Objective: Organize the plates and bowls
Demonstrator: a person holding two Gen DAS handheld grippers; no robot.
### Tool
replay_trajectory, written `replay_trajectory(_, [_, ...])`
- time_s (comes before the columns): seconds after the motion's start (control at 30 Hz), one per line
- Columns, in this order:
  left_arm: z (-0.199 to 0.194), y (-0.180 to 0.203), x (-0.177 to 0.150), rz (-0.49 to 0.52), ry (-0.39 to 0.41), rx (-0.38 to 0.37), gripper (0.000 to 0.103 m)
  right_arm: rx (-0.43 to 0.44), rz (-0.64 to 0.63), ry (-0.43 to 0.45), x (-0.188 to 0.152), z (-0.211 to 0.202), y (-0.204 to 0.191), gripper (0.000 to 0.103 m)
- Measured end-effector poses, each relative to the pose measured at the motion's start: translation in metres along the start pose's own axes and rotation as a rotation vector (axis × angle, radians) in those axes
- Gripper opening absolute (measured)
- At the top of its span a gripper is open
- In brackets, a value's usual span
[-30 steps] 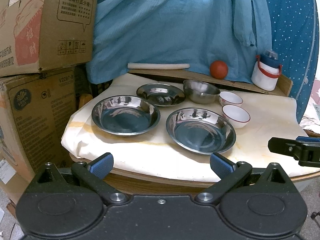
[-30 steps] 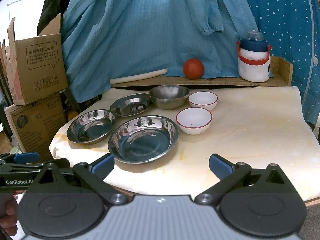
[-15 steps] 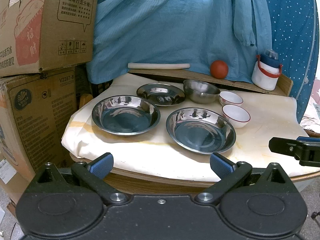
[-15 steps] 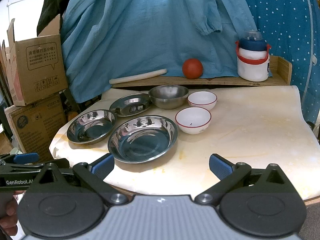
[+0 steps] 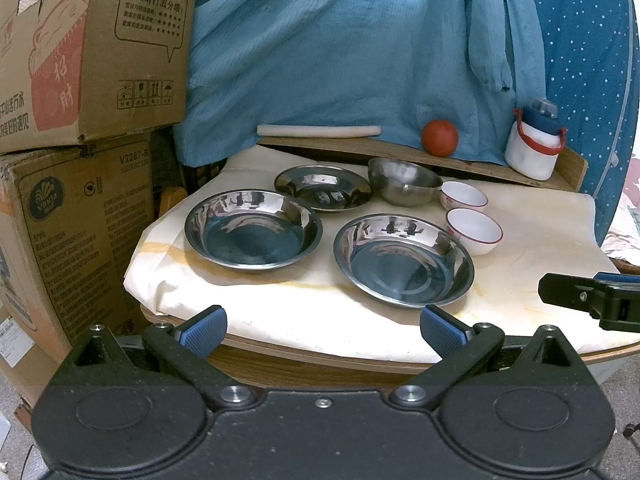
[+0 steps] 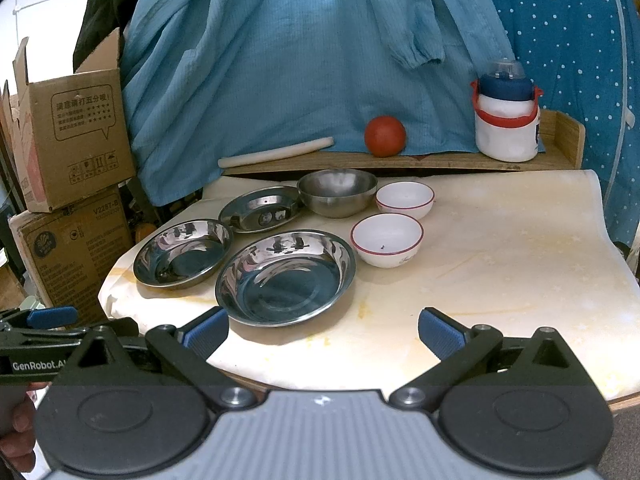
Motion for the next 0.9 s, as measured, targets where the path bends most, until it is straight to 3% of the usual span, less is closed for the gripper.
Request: replay_trajectory(0.9, [0.006,-0.0016,-0.0049,0.005,-0.018,0.014,0.102,0.009,0.005,-0.01,0.002,0.0026,0.0033,0.103])
Point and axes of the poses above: each gripper's, at about its wrist camera, not at the fingertips, and z roughly the way its jaws point, y to its right, x to its top, the point moved 9 cm from there along z, roughly the way its jaws point, and after that the axes turned 3 degrees about y, right-handed, at the moved point
